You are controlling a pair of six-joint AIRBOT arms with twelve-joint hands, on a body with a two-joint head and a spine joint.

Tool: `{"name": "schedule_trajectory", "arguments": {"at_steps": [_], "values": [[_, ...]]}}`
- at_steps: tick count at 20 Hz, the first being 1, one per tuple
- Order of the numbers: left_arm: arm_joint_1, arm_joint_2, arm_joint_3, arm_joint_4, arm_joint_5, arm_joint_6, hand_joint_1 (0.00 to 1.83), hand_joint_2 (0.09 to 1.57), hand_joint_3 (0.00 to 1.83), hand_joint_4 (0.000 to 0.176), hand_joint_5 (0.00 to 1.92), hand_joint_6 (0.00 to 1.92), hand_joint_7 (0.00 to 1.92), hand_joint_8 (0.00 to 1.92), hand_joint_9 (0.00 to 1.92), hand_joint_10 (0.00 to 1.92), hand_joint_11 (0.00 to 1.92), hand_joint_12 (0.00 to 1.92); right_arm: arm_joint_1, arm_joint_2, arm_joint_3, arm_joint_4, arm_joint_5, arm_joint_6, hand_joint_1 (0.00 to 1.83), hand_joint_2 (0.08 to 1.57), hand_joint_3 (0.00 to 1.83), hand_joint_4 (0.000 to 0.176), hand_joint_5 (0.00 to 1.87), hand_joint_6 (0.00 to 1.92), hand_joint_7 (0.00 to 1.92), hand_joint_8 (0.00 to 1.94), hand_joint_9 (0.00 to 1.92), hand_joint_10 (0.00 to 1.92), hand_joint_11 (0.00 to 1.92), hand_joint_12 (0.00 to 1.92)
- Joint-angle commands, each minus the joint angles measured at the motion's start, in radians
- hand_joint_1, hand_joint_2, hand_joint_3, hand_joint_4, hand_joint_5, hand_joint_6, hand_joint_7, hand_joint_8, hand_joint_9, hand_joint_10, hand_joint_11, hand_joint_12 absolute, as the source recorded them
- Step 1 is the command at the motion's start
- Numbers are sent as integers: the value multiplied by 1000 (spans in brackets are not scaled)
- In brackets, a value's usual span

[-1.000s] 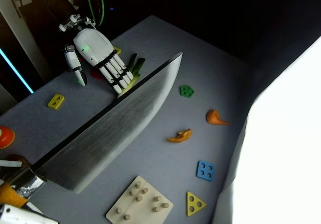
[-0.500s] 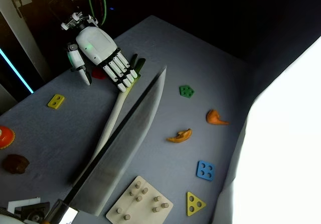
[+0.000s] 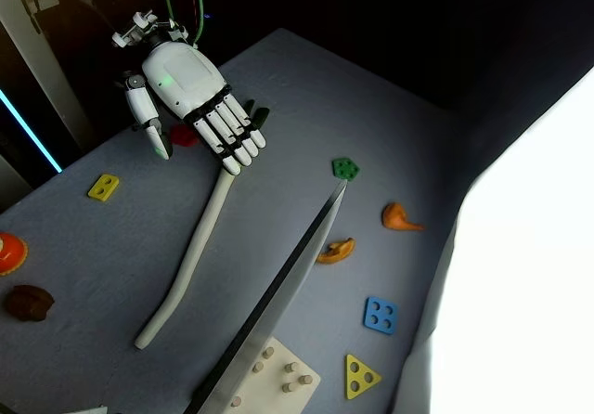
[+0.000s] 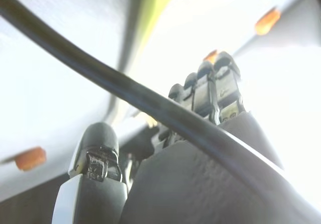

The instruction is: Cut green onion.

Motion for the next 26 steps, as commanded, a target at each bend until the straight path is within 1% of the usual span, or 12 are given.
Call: {"name": "schedule_trajectory", "arguments": {"at_steps": [1,3,6,7,11,12,13,14,18,19,21,26], "values": [[-26,23,6,88,3,34,103,1366,6,0,37,5,32,3,18,2,0,0,4,-1,20,-1,115,13,1574,1243,0,176,1239,1921,1555,1941,1582,1921,1616,1921],[-62,53,10,66,-67,111,136,1360,1,0,25,0,0,0,0,0,0,0,2,-9,35,-1,104,28,1537,1247,0,176,1179,1921,1553,1941,1582,1921,1610,1921],[-100,87,15,32,-136,167,113,1353,0,0,8,1,0,0,0,0,0,0,-7,-25,54,-2,100,28,1566,1234,0,176,1323,1921,1584,1941,1606,1921,1633,1921],[-109,93,15,20,-152,180,113,1348,0,0,11,2,0,0,0,0,0,0,-8,-31,63,-2,92,28,1535,1253,0,176,1336,1921,1581,1941,1595,1921,1622,1921],[-161,103,16,-36,-196,255,114,1348,0,0,18,5,0,0,0,0,0,0,-11,-44,81,-2,73,28,1534,1242,0,176,1347,1921,1578,1941,1596,1921,1626,1921],[-179,105,16,-51,-201,273,84,1351,0,0,8,2,0,0,0,0,0,0,-12,-45,81,-2,73,28,1557,1236,0,176,1374,1921,1585,1941,1605,1921,1638,1921],[-196,108,16,-65,-206,293,126,1350,0,0,28,9,0,0,0,0,0,0,-15,-47,83,-2,73,28,1599,1227,0,176,1327,1921,1576,1941,1609,1921,1649,1921],[-208,110,16,-76,-209,306,110,1354,0,0,36,10,4,1,0,0,0,0,-17,-47,84,-2,73,27,1603,1218,0,176,1337,1921,1570,1941,1605,1921,1653,1921],[-230,125,7,-92,-212,310,115,1361,3,0,26,5,2,0,0,0,0,0,-18,-49,84,-2,73,27,1585,1227,0,176,1316,1921,1572,1941,1612,1921,1664,1921],[-231,127,4,-97,-212,310,119,1364,4,0,4,0,0,0,0,0,0,0,-18,-49,84,-2,73,27,1563,1252,0,176,1253,1921,1541,1941,1581,1921,1632,1921],[-234,129,-3,-103,-212,310,117,1356,1,0,21,9,21,8,11,5,0,0,-18,-49,84,-5,73,27,1551,1253,0,176,1228,1921,1521,1941,1563,1921,1616,1921],[-254,129,-5,-112,-232,334,79,1361,1,0,23,7,0,0,0,0,0,0,-18,-47,84,-8,79,27,1588,1238,0,176,1251,1921,1542,1941,1584,1921,1636,1921]]}}
